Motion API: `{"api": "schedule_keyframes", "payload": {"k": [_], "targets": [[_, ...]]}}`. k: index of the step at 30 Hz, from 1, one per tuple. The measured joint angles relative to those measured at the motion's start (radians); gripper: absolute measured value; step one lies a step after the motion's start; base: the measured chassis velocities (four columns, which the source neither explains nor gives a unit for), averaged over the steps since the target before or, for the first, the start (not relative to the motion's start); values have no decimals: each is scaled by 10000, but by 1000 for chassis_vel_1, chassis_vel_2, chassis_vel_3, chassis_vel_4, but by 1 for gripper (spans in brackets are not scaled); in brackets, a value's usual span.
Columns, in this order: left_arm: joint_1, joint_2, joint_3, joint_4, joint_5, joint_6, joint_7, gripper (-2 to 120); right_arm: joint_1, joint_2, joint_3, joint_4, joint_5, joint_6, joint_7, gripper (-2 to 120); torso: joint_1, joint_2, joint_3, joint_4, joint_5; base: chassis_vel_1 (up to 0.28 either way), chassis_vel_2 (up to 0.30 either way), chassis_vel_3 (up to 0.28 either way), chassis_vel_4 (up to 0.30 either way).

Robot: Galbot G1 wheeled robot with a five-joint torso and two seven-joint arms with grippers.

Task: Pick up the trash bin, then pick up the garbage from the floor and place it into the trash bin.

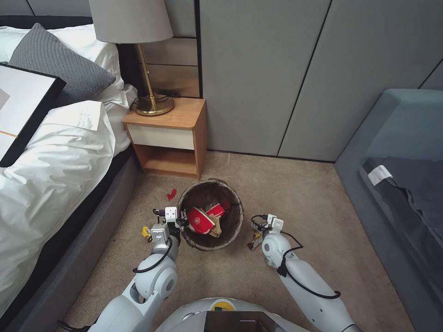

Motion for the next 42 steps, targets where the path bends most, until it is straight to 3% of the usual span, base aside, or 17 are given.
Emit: {"api": "schedule_keyframes", "payload": {"k": [30,35,42], "targets": [[-39,-57,20,55,-37,-3,-35,2,397,399,15,-1201,-211,-35,0,96,0,0,0,0,0,0,0,0,0],[-48,-50,-3,59,-37,-14,-39,2,446,490,-20,-1369,-334,-8,-12,88,0,0,0,1,0,0,0,0,0],[-164,-60,44,137,-53,-17,-45,2,420,472,25,-1467,-396,30,-8,59,0,0,0,0,0,0,0,0,0]]}}
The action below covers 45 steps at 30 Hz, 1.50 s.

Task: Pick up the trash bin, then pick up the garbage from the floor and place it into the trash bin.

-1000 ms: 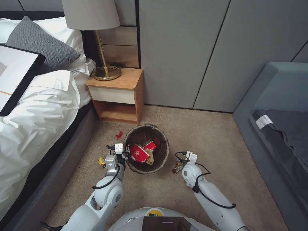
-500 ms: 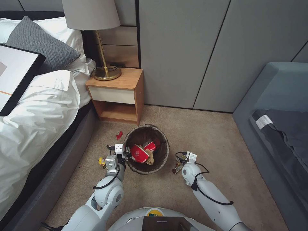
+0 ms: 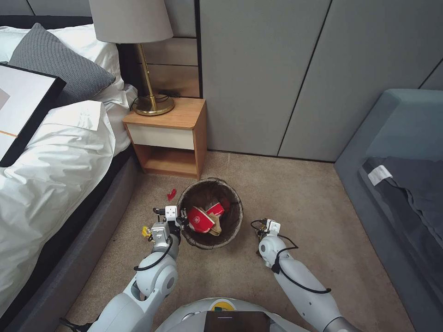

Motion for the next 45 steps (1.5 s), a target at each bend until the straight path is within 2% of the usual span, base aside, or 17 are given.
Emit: {"api": "schedule_keyframes", "payload": {"k": [4,6,8,10,12,13,16,23,28,33,34,37,38,40,42,44,45], "targets": [[-31,0,19,23,-7,-1,-2,2,-2,-17,17,-7,-3,6,2,50,0,0,0,0,0,0,0,0,0],[-60,-2,28,38,-15,-2,-3,2,0,-20,18,-12,-7,11,0,38,0,0,0,2,2,0,0,0,0],[-65,-2,28,38,-17,-3,-3,2,0,-20,18,-11,-9,11,4,36,0,0,0,2,3,0,0,0,0],[-80,4,29,41,-27,-4,-7,2,-2,-24,22,-7,-19,11,30,28,0,1,0,2,0,0,0,0,0],[-82,5,29,41,-28,-4,-7,2,-2,-24,22,-7,-19,11,30,28,0,1,0,2,0,0,0,0,0],[-99,21,32,51,-37,-5,-7,2,-23,-26,23,35,-43,10,68,14,0,1,0,0,2,0,0,0,0],[-127,47,42,58,-53,-6,-15,2,-83,-48,11,161,-84,5,124,0,0,1,0,0,1,0,0,0,0],[-128,62,78,62,-73,-6,-31,2,-141,-81,6,435,-197,14,256,0,0,1,1,0,2,0,0,0,0],[-72,113,116,-16,-221,46,-43,2,-281,-285,159,1244,-303,8,474,0,0,1,1,0,2,0,0,0,0],[-47,134,188,-64,-314,124,-47,2,-403,-816,553,2948,-631,19,894,0,0,1,1,0,3,0,0,0,0],[-47,134,188,-64,-314,124,-47,2,-403,-816,553,2948,-631,19,894,0,0,1,1,0,3,0,0,0,0],[-10,135,257,-84,-370,196,-45,2,-482,-1346,868,4705,-1337,194,986,0,0,1,0,2,3,0,0,0,0],[-10,135,257,-84,-370,196,-45,2,-482,-1346,868,4705,-1337,194,986,0,0,1,0,2,3,0,0,0,0],[4,129,290,-87,-372,221,-42,2,-612,-1718,1002,5811,-1896,434,868,0,0,1,0,1,-2,0,0,0,0],[4,129,298,-93,-373,229,-41,2,-693,-1894,1035,6243,-2121,548,753,0,0,1,0,0,2,0,0,0,0],[-6,140,313,-100,-381,250,-42,2,-934,-2334,1086,7304,-2695,986,208,0,0,1,0,-1,0,0,0,0,0],[-6,140,313,-100,-381,250,-42,2,-934,-2334,1086,7304,-2695,986,208,0,0,1,0,-1,0,0,0,0,0]]}}
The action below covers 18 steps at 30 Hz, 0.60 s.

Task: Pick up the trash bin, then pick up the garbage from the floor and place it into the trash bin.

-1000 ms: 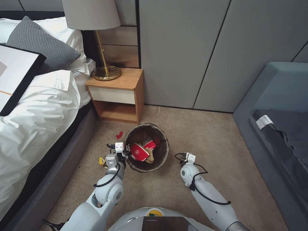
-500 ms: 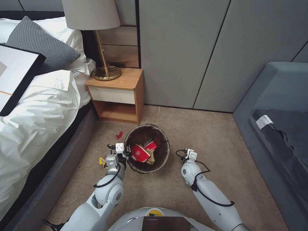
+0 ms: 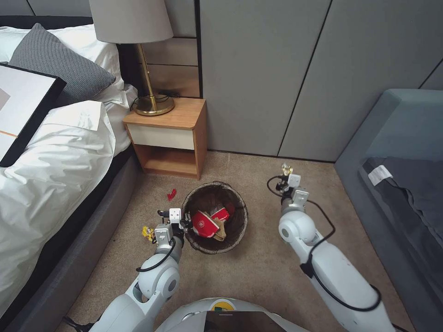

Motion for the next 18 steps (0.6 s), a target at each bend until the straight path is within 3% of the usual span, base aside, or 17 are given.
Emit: {"api": "schedule_keyframes", "payload": {"k": [7,18], "targets": [[-32,18,27,-2,-10,40,0,2,-641,-867,-60,2340,-625,1195,-1970,0,0,0,0,1,0,0,0,0,0],[-114,-72,91,30,-13,124,-14,2,-1052,-1630,-446,3318,-789,2951,-4596,0,0,0,0,1,0,0,0,0,0]]}}
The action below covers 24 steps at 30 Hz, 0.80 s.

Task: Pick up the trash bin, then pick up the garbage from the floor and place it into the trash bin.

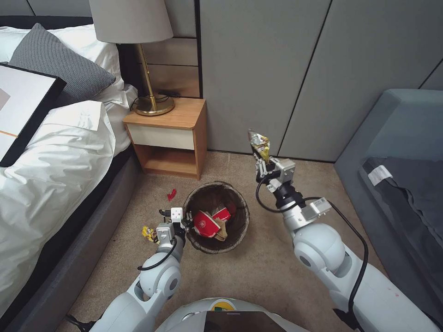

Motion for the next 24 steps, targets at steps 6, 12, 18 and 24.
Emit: {"api": "schedule_keyframes", "payload": {"k": [6,12,18,24], "targets": [[5,-65,26,13,16,11,0,2,-81,-292,-603,43,6,561,-909,0,0,-1,0,-1,0,0,0,0,0],[22,-71,23,11,32,14,-1,2,104,-444,-1447,-166,-80,772,-1306,0,0,-1,0,0,0,0,0,0,0],[74,-68,-12,-58,44,15,-1,2,489,-448,-2699,-681,-315,868,-1372,0,0,-1,0,1,-1,0,0,0,0],[102,-41,-60,-114,45,15,-1,2,679,-320,-3280,-1199,-430,889,-1309,0,0,-1,1,0,-1,0,0,0,0]]}}
